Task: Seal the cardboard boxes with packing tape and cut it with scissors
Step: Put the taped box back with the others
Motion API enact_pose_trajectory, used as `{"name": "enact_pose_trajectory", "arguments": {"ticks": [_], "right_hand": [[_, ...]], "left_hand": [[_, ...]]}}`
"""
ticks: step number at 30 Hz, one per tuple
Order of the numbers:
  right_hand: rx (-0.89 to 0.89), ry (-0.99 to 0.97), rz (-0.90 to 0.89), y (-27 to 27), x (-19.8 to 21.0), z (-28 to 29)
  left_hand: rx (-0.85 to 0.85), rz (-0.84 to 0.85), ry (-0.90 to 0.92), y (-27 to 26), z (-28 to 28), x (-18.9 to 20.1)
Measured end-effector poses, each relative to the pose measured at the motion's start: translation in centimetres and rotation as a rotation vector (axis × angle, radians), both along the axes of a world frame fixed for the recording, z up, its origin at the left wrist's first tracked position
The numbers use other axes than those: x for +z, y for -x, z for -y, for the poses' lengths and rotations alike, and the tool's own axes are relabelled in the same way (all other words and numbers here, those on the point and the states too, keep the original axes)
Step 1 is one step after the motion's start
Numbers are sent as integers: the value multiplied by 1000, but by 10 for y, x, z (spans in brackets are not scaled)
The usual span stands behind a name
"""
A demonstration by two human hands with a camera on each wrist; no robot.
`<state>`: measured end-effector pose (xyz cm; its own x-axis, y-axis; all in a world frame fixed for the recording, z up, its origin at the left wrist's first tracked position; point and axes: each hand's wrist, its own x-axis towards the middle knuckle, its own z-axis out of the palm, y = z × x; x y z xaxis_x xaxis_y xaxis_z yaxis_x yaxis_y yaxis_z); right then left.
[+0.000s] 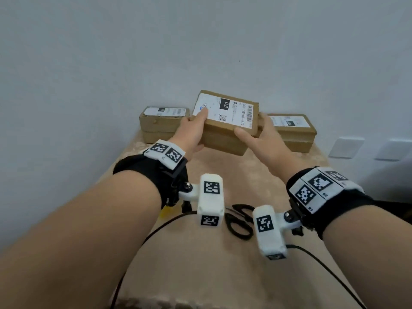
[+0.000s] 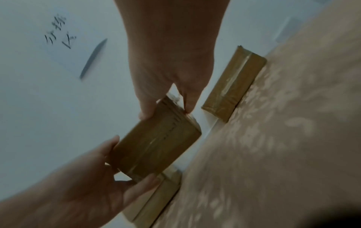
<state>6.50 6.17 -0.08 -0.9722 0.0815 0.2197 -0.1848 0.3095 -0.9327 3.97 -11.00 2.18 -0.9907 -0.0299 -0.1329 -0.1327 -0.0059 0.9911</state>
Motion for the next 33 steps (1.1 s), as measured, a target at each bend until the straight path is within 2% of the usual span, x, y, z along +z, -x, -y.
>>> {"name": "enact_pose_trajectory", "arguments": {"ticks": [3, 5, 8, 13, 16, 18, 21, 25, 28, 30, 33], "right_hand": [[-86, -259, 6, 34, 3, -4], [-118, -403, 40, 53, 1, -7], [-142, -554, -5, 73, -2, -11], [-115, -841, -12, 100, -2, -12], [-173, -1127, -18, 109, -8, -10], [-211, -1215, -3, 113, -9, -9], [-221, -1238, -13, 115, -5, -3], [-188, -1154, -129, 118, 1, 15], [-101, -1105, -200, 120, 5, 41], [-24, -1033, -221, 121, 5, 59], [51, -882, -171, 122, 6, 84]], "left_hand": [[19, 29, 208, 49, 1, -16], [-50, 97, 335, 79, 1, -31], [-152, 146, 385, 72, -7, -21], [-89, -21, 447, 89, -11, -28], [-139, -44, 469, 99, -10, -32], [-171, -95, 543, 104, -2, -31], [-130, -230, 650, 109, 18, -19], [-35, -383, 845, 116, 57, -1], [11, -342, 1017, 127, 92, 0], [43, -212, 1139, 131, 113, -4], [9, -82, 1218, 131, 137, -11]]}}
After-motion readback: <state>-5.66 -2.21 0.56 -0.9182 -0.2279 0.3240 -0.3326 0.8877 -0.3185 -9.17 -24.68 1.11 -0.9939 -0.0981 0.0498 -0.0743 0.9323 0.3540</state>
